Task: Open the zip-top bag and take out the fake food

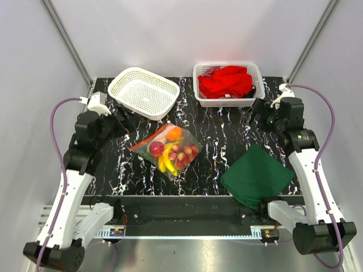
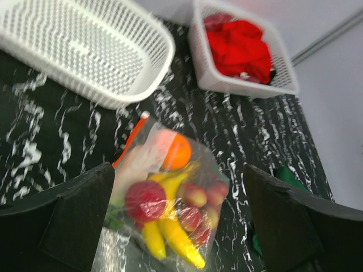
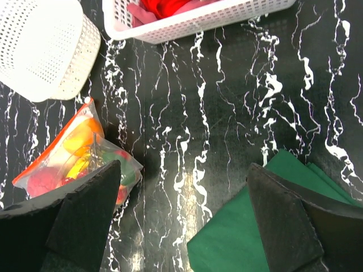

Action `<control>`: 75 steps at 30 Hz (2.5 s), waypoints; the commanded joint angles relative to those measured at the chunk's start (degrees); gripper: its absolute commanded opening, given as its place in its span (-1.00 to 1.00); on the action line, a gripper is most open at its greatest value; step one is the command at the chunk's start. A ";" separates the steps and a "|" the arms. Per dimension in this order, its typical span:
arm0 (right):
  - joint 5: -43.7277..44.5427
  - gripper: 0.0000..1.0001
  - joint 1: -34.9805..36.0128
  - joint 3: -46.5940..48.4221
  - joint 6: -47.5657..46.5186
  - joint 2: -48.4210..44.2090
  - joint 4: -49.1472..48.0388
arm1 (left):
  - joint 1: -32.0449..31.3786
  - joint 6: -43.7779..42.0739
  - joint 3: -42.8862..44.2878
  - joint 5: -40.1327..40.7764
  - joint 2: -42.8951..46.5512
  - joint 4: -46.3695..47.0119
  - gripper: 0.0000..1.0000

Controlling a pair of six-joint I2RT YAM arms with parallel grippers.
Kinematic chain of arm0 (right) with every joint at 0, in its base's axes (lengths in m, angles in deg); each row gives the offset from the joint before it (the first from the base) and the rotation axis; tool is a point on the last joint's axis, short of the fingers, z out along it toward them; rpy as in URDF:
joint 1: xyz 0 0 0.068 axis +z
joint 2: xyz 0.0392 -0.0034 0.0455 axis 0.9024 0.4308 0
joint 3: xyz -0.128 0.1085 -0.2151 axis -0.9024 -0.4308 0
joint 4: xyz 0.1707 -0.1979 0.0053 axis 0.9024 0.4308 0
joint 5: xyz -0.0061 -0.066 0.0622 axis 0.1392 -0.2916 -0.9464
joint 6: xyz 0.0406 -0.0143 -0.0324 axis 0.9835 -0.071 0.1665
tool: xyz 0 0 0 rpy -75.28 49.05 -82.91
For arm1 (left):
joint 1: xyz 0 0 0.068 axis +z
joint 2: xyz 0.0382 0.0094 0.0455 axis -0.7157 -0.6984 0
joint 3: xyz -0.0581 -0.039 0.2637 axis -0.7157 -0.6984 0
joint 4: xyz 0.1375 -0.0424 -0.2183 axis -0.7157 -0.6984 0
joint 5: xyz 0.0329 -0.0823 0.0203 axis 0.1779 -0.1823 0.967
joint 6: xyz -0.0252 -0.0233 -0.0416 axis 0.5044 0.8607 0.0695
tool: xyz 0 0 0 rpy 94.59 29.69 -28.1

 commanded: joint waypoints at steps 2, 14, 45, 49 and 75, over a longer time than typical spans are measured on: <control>-2.30 0.99 -0.21 4.41 -1.01 2.40 2.39 | 9.60 7.51 -0.14 -4.41 -6.38 -8.09 0.98; -12.95 0.99 4.53 1.69 0.66 6.62 -0.16 | 23.50 14.99 -17.89 -18.56 -15.61 12.73 0.98; -7.85 0.99 26.69 5.20 4.35 16.99 -6.84 | 17.35 20.81 -23.29 -30.35 -29.95 34.66 -0.89; -7.95 1.00 26.95 6.43 4.18 17.70 -6.75 | 13.05 13.18 -14.76 -28.16 -25.20 27.70 -1.00; 11.21 0.99 25.72 22.93 -1.94 26.66 -0.35 | -3.31 -4.86 -2.34 -28.41 -16.41 14.32 -1.00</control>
